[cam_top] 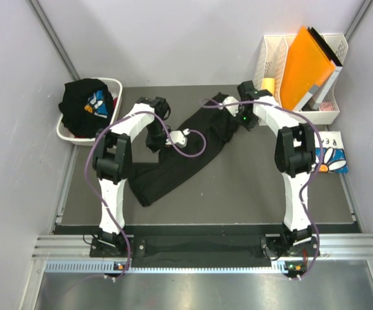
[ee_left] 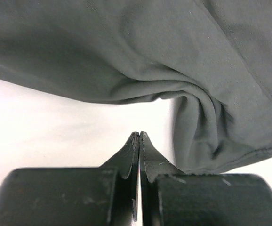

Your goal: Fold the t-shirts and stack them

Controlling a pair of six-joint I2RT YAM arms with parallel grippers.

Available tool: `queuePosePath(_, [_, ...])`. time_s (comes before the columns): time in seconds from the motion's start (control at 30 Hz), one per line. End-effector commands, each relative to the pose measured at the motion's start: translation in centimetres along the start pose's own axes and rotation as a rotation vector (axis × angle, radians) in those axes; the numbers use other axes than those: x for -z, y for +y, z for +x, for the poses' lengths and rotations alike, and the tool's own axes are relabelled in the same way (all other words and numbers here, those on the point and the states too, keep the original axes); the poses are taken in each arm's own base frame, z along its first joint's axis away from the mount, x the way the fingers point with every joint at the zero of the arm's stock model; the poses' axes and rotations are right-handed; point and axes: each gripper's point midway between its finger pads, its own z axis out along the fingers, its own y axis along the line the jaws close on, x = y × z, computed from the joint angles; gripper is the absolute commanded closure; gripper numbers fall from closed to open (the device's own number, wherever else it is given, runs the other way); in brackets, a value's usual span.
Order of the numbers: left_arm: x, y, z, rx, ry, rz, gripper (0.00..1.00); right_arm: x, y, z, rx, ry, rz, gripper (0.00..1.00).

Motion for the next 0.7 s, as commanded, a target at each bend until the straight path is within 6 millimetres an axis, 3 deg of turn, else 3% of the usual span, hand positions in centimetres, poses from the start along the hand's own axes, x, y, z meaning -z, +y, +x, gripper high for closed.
queuePosePath(0.0, [2.5, 0.5, -1.6, -0.01, -0.076, -0.072, 1.0, 8.0, -1.4, -3.6, 0.015, -0.194, 0.011, 1.0])
queuePosePath(0.13, [3.1, -0.7, -2.5, -0.043, -0.122, -0.014, 1.0, 10.1, -0.8, -5.2, 0.024, -0.3, -0.027, 0.96])
queuePosePath(0.3, [2.7, -1.4, -3.0, -0.051, -0.154, 0.041, 1.0, 10.1, -1.0, -7.6, -0.015, -0.422, -0.038, 0.96])
queuePosePath(0.4, [2.8, -2.6, -3.5, -0.045, -0.179, 0.111, 1.0, 8.4, -1.5, -8.7, -0.048, -0.435, -0.056, 1.0])
queuePosePath(0.43, [2.6, -2.7, -3.2, -0.044, -0.171, 0.125, 1.0, 6.6, -1.2, -8.6, -0.057, -0.41, -0.081, 1.0])
queuePosePath(0.67, [3.2, -4.2, 0.1, -0.061, -0.037, 0.143, 1.0, 3.0, -2.4, -10.0, -0.077, -0.388, -0.054, 1.0])
